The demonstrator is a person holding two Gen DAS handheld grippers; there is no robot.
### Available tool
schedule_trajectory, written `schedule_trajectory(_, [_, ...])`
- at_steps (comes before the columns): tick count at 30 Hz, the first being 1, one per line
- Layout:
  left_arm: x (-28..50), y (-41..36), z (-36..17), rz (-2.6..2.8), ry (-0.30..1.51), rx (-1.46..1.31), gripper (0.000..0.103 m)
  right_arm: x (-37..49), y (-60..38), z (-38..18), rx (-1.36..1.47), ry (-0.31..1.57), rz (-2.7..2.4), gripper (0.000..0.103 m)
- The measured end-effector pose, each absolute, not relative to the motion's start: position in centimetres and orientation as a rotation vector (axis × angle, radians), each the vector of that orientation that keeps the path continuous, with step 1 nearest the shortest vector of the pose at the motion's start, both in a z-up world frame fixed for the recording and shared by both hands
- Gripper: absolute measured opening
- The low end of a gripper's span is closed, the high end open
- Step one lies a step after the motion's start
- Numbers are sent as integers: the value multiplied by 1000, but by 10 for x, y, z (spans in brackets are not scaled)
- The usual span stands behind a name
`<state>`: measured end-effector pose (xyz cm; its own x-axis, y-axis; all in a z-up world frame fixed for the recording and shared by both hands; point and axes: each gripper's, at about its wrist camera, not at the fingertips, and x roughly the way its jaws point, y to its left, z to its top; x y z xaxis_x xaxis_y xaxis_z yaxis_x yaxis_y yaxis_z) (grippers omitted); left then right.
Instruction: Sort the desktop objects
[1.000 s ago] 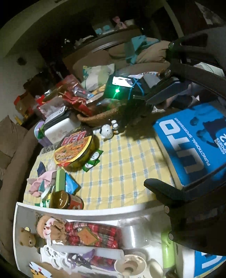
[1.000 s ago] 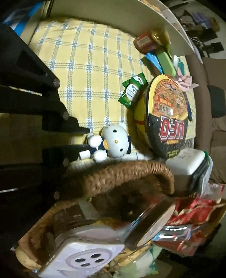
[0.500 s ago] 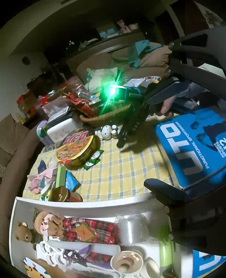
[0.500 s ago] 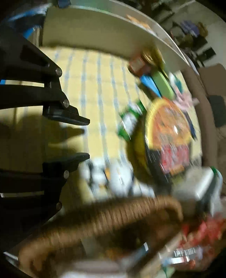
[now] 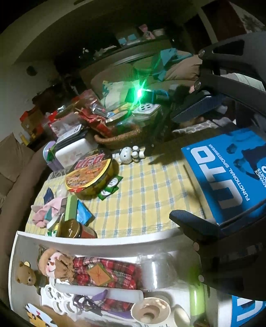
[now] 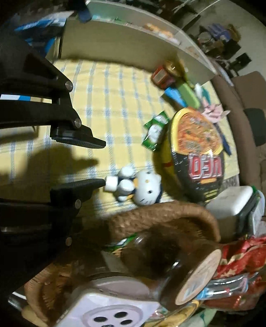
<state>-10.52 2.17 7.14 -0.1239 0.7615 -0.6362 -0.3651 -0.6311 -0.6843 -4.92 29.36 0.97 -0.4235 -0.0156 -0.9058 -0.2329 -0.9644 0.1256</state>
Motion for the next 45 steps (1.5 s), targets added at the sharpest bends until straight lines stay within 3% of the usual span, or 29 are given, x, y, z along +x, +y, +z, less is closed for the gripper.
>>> schedule_trajectory(2, [-106, 24, 71, 1847, -469, -1365, 90, -53, 294, 2, -1588, 276, 2485, 24])
schedule_trajectory(6, [-105, 27, 70, 1842, -465, -1365, 90, -63, 285, -2, -1563, 200, 2465, 30])
schedule_trajectory(11, [-105, 28, 70, 1833, -468, -1364, 90, -73, 286, -11, -1577, 222, 2401, 29])
schedule_trajectory(14, [-105, 28, 70, 1830, -470, -1364, 90, -83, 286, -25, -1594, 251, 2370, 34])
schedule_trajectory(19, [-106, 28, 70, 1827, -471, -1364, 90, -86, 288, -24, -1540, 307, 2414, 35])
schedule_trajectory(21, [-106, 26, 70, 1827, -476, -1364, 90, -85, 286, -22, -1525, 266, 2439, 20])
schedule_trajectory(22, [-107, 25, 70, 1827, -481, -1365, 90, -83, 286, -21, -1521, 256, 2452, 3])
schedule_trajectory(28, [-110, 19, 68, 1821, -513, -1367, 90, -74, 289, -13, -1607, 356, 2516, 1])
schedule_trajectory(30, [-110, 17, 69, 1823, -518, -1366, 90, -70, 293, -10, -1606, 402, 2501, 5])
schedule_trajectory(31, [-110, 17, 69, 1824, -521, -1364, 90, -69, 295, -9, -1595, 425, 2494, 10])
schedule_trajectory(32, [-110, 17, 70, 1824, -524, -1362, 90, -71, 298, -8, -1586, 454, 2485, 23])
schedule_trajectory(35, [-111, 19, 70, 1823, -527, -1360, 90, -81, 301, -8, -1570, 592, 2491, 39])
schedule_trajectory(45, [-113, 18, 68, 1801, -542, -1368, 90, -127, 301, -24, -1505, 581, 2322, 39])
